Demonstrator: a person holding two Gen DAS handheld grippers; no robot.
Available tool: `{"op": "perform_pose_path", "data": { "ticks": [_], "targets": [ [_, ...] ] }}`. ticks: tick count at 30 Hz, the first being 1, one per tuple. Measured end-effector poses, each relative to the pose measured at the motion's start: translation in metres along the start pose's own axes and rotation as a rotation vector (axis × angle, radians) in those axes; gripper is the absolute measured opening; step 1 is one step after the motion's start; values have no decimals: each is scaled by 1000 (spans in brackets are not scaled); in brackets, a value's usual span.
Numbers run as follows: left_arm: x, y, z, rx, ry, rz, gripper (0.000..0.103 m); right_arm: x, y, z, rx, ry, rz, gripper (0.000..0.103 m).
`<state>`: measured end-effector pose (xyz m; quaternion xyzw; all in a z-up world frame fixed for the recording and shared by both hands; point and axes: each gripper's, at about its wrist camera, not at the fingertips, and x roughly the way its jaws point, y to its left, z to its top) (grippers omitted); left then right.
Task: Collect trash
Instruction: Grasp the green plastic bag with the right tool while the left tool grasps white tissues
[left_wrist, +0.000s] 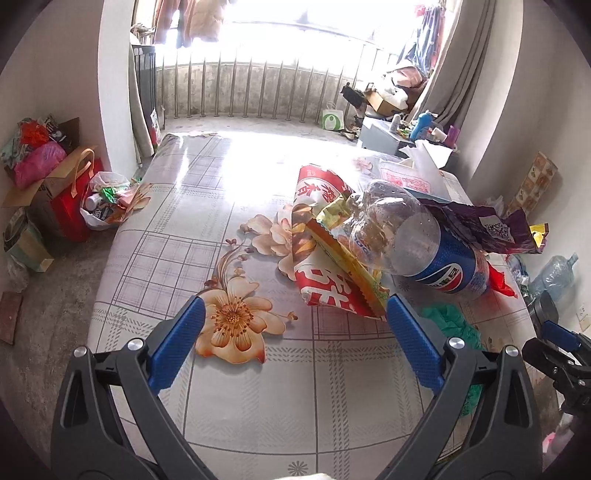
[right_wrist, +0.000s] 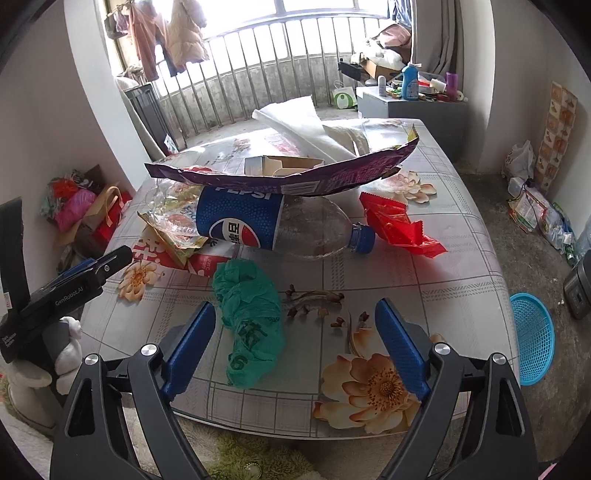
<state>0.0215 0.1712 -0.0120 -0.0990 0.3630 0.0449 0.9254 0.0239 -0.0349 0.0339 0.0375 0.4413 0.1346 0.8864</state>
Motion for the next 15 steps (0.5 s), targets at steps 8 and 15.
{"op": "perform_pose_path", "data": {
  "ticks": [8,15],
  "targets": [
    [-1,-8,27,109,-105,-90,94,42,15,6,10,101,65,76],
    [11,-21,58,181,-83,-342,80,65,9,7,74,168,105,66]
  ]
}}
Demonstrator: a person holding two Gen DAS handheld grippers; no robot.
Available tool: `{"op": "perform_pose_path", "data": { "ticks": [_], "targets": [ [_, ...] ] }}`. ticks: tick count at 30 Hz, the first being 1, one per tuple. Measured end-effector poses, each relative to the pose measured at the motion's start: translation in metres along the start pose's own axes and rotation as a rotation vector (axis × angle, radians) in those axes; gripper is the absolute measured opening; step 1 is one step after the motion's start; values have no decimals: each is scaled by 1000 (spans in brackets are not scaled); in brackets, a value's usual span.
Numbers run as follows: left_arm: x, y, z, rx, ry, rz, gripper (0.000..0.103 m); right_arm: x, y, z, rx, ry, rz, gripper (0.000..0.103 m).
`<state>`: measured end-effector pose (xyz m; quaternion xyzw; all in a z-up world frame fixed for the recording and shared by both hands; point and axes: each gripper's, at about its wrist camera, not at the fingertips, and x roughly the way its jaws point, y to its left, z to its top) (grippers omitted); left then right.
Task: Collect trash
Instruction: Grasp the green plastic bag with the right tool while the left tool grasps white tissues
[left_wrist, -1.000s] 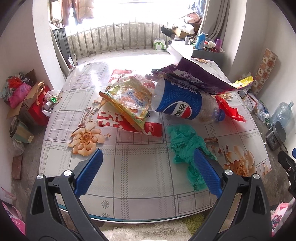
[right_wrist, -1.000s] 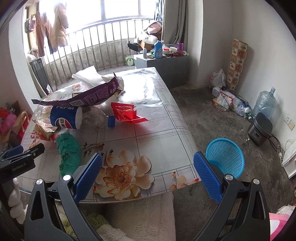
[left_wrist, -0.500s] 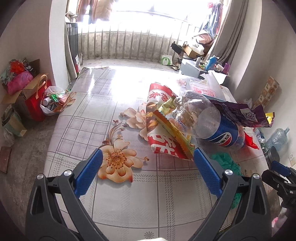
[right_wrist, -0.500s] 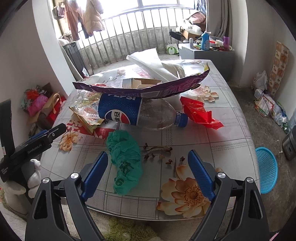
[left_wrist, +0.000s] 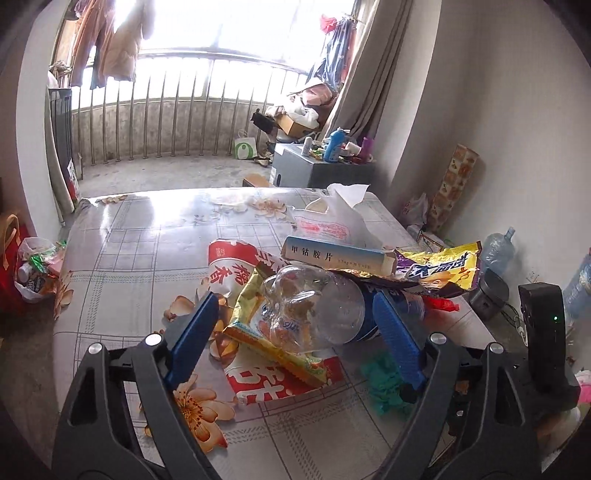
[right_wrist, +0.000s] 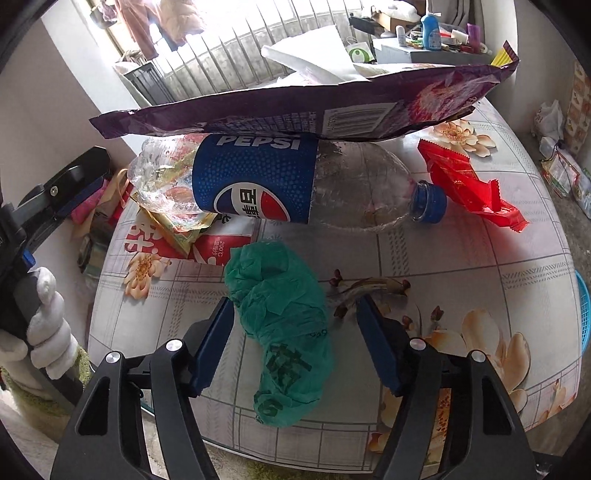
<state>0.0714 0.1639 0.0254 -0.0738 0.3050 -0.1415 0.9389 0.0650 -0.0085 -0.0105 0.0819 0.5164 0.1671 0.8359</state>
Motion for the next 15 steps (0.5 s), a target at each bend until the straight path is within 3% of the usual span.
{"op": "perform_pose_path", "data": {
  "ticks": [5,8,15],
  "targets": [
    [37,14,12,36,84,-64,74,5,-6,1,34,25,35,61],
    [50,24,14,7,127,-95,71,4,-10,1,52,29,40,61],
    [29,8,5,30,69,-198,66,6,-16,-2,85,36,88,49]
  ]
}}
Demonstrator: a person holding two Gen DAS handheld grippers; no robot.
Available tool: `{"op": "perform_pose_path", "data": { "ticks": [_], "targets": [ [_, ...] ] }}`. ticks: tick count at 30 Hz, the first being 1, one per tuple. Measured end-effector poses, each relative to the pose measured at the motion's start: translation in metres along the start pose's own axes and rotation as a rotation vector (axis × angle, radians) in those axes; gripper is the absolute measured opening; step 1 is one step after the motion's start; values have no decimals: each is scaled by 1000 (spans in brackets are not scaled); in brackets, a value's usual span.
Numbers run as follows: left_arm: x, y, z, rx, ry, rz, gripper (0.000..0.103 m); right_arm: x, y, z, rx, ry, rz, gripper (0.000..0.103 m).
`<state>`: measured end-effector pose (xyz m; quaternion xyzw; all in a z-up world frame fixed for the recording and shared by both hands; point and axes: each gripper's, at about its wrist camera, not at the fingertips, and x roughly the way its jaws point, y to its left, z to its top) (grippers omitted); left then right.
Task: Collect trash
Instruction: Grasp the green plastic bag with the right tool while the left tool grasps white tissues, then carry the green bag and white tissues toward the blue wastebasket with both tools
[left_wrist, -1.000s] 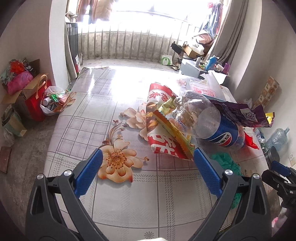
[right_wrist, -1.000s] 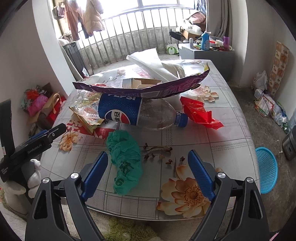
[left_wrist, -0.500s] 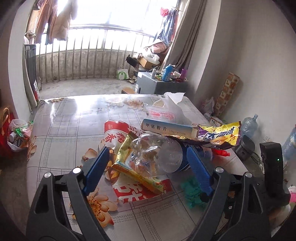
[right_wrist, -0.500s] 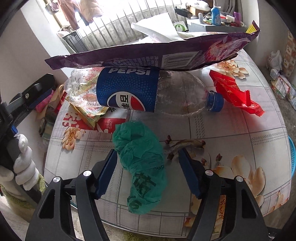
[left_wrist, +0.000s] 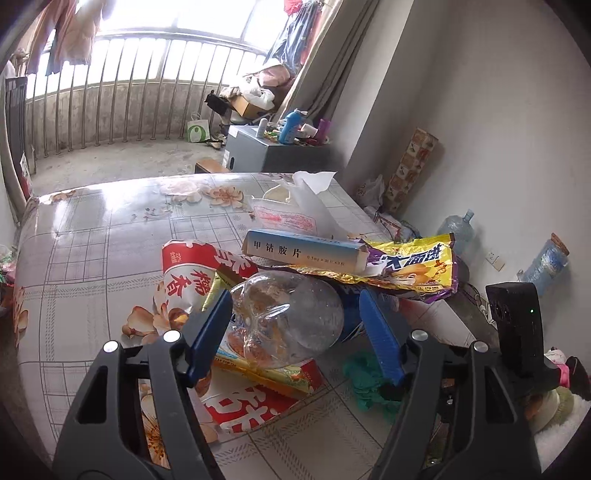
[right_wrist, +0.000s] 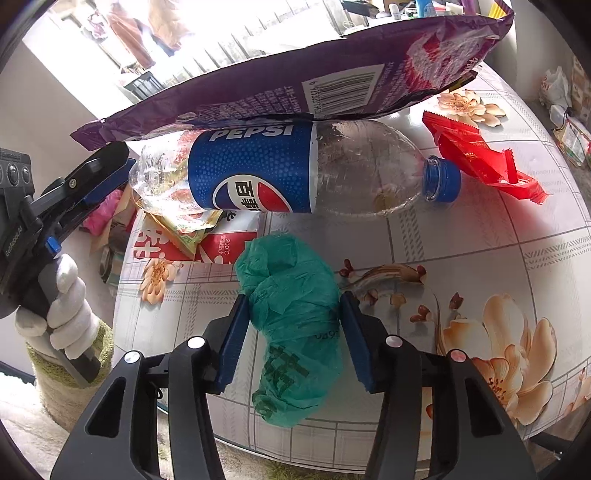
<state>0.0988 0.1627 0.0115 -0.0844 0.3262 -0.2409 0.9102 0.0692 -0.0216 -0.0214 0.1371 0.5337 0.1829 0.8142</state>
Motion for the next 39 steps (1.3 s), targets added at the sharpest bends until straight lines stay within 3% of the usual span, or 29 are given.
{"op": "perform_pose_path", "data": {
  "ticks": [5,13,24,31,36,39],
  "targets": [
    [-6,-28,-3,49,-23,-22,62,-8,-4,-4,16,-10,0,48],
    [-14,-51,14,47,-46,-68,61,-47,-39,-19,94,-85,-19,47],
    [3,-64,95,-27,35,-87,61,-146,-101,-20,197,-333,-90,47],
    [66,-65,176,-5,233,-72,61,-181,-136,38,162,-489,-64,47],
    [173,-70,209,79,477,-23,61,-154,-157,87,182,-488,9,47],
    [243,-73,208,168,622,97,61,-128,-171,109,217,-450,43,47]
  ]
}}
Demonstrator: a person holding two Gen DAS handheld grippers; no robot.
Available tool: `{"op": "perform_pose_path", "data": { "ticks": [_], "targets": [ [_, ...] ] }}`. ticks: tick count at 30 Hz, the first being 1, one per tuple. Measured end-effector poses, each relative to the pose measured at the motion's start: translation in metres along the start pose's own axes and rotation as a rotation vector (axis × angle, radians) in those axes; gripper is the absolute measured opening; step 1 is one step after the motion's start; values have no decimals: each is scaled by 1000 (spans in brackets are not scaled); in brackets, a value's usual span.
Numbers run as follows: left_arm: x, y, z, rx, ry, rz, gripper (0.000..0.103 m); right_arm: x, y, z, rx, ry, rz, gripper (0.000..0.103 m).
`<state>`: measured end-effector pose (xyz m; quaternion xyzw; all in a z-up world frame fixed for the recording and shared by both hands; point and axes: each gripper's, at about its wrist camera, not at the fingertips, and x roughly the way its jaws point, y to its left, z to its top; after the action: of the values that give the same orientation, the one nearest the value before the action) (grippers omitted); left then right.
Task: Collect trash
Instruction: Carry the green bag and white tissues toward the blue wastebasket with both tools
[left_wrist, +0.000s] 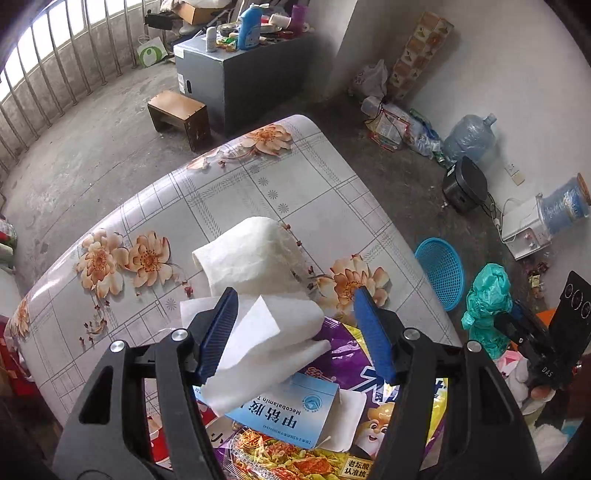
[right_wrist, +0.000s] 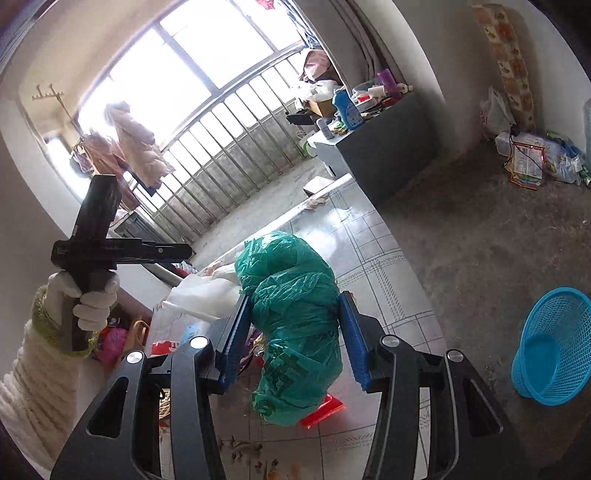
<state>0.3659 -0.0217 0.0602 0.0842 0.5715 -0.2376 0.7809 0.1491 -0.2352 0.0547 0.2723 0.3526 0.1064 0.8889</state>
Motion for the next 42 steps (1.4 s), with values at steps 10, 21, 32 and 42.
{"op": "perform_pose_path", "data": {
  "ticks": [10,21,32,42],
  "targets": [
    [99,7,47,39,205,180,34,39,-31,-1,84,58,31,47],
    [66,4,43,52,105,189,0,20,-46,-12,125,36,43,47],
    [108,-43,41,268,176,331,43,9,-51,-14,118,14,48,47],
    [106,-41,40,311,165,382,1,14,-65,-18,154,28,46,47]
  ]
}}
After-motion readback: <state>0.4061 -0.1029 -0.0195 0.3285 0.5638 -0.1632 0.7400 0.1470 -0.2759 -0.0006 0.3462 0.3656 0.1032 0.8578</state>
